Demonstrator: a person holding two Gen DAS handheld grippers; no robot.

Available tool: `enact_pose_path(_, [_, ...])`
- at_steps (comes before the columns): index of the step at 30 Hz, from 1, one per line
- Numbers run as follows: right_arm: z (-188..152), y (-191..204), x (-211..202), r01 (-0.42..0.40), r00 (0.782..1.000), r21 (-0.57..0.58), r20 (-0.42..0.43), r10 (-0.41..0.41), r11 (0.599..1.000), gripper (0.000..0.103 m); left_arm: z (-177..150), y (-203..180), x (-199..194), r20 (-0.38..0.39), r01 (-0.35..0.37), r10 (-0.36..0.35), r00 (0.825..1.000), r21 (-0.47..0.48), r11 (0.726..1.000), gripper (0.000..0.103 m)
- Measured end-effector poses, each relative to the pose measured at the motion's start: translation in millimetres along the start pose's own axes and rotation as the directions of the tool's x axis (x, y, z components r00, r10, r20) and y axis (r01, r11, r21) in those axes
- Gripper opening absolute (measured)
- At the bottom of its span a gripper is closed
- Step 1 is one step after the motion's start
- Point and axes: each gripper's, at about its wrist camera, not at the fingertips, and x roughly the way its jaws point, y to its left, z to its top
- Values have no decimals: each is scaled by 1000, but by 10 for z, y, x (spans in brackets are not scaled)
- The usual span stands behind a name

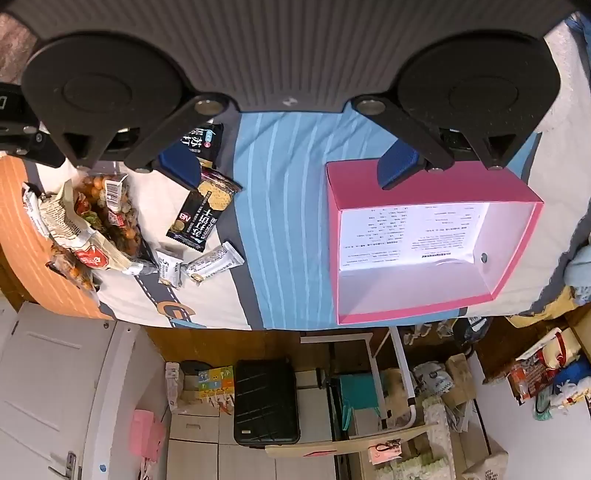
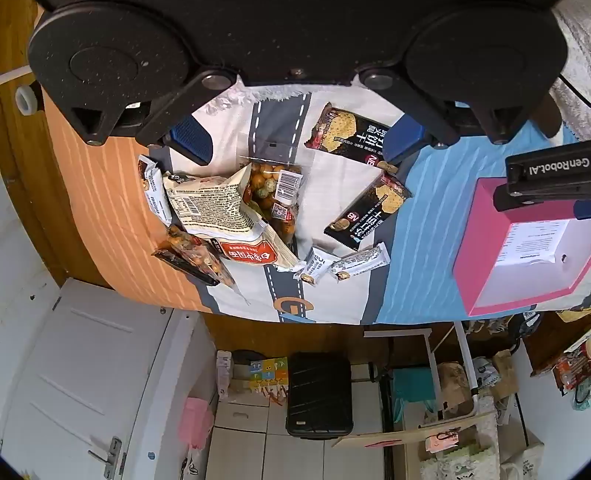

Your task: Organize snacks

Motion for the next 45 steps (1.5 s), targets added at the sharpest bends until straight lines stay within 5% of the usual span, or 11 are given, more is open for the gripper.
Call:
enact_pose_path(7, [-14,-20,1,3,1000,1,0,-3,1000,100,39,114,-61,15,56,-55,998,-62,996,101])
enact_pose_path(16, [-15,9,-48,8,1000,-5,8,-8,1000,100,-8,267,-102,34,13,-12,999,-56,998,102])
enact_pose_path(45, [-17,16,-207,13,999,-17,30,-12,1000,100,-50,353,-334,64,56,-53,997,-43,997,103])
